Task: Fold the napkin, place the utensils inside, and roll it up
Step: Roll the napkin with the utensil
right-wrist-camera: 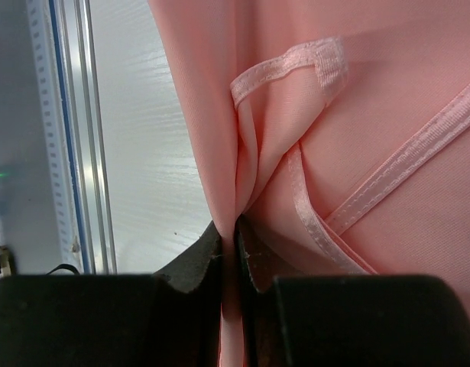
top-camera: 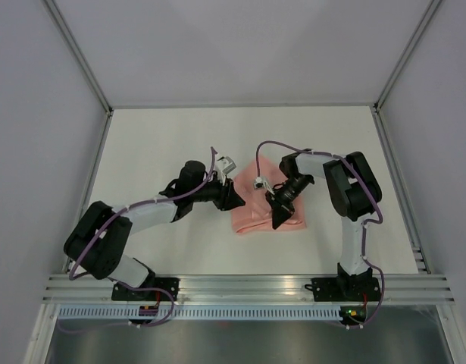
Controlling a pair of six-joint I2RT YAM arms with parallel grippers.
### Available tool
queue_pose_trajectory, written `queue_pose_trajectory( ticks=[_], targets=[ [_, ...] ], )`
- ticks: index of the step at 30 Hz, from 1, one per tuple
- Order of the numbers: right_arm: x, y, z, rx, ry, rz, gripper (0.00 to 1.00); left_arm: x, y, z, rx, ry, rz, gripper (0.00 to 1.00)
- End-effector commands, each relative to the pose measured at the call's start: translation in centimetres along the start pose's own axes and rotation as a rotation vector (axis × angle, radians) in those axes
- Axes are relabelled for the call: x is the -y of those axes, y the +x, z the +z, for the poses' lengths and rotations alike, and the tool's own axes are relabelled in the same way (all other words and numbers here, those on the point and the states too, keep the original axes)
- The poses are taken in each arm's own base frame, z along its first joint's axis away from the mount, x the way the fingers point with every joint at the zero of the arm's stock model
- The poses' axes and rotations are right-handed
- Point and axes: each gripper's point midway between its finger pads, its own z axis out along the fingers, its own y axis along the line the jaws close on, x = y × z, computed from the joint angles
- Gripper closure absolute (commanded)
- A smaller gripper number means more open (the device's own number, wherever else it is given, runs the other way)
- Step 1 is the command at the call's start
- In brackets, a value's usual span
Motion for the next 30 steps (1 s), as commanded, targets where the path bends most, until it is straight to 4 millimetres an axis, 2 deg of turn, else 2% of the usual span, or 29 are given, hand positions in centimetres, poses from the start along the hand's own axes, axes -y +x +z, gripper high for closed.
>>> queue_pose_trajectory(
  ticks=[1, 2, 3, 4, 6, 7, 9, 10, 12, 13, 15, 16, 19, 25, 30],
  targets=[
    [1.7, 1.9, 0.4, -0.059, -0.008, -0.034, 0.83, 0.0, -4.6, -1.4, 0.236, -0.146, 0.212, 0.63],
    [1.8, 1.9, 0.4, -0.055, -0.008, -0.032, 0.83, 0.6, -4.5, -2.2, 0.261, -0.169, 0.251, 0.63],
    [2.0, 1.9, 0.3, -0.054, -0.007, -0.025, 0.83, 0.0, -4.9, -2.6, 0.279, -0.246, 0.301, 0.62],
    [2.1, 2.0, 0.3, -0.054, -0.009, -0.018, 0.83, 1.2, -4.6, -2.3, 0.274, -0.24, 0.337, 0.62],
    [2.1, 2.1, 0.3, -0.055, -0.015, -0.01, 0.83, 1.2, -4.5, -2.5, 0.263, -0.319, 0.447, 0.61],
    [2.2, 2.3, 0.4, -0.057, -0.02, -0.005, 0.83, 2.7, -3.8, -1.6, 0.234, -0.296, 0.493, 0.6],
    [2.2, 2.4, 0.4, -0.057, -0.025, 0.004, 0.83, 2.5, -3.0, -0.8, 0.174, -0.363, 0.591, 0.6],
    [2.3, 2.4, 0.6, -0.056, -0.028, 0.006, 0.83, 4.2, -2.8, 0.2, 0.159, -0.354, 0.647, 0.6],
    [2.4, 2.5, 0.5, -0.057, -0.028, 0.015, 0.83, 3.9, -1.1, 1.6, 0.077, -0.4, 0.742, 0.6],
    [2.4, 2.5, 0.5, -0.055, -0.028, 0.019, 0.83, 5.1, -0.9, 2.5, 0.068, -0.383, 0.776, 0.59],
    [2.4, 2.6, 0.6, -0.058, -0.028, 0.023, 0.83, 5.4, -0.7, 3.4, 0.057, -0.406, 0.849, 0.57],
    [2.5, 2.6, 0.5, -0.058, -0.026, 0.027, 0.83, 5.9, 0.2, 4.4, 0.033, -0.39, 0.881, 0.55],
    [2.5, 2.9, 0.6, -0.065, -0.027, 0.034, 0.83, 6.9, 1.1, 6.1, 0.007, -0.359, 0.958, 0.53],
    [2.8, 3.0, 0.5, -0.067, -0.025, 0.048, 0.83, 7.4, 3.7, 8.7, -0.069, -0.288, 1.036, 0.5],
    [2.9, 3.1, 0.5, -0.07, -0.026, 0.052, 0.83, 7.3, 5.3, 9.4, -0.1, -0.251, 1.042, 0.47]
  ],
)
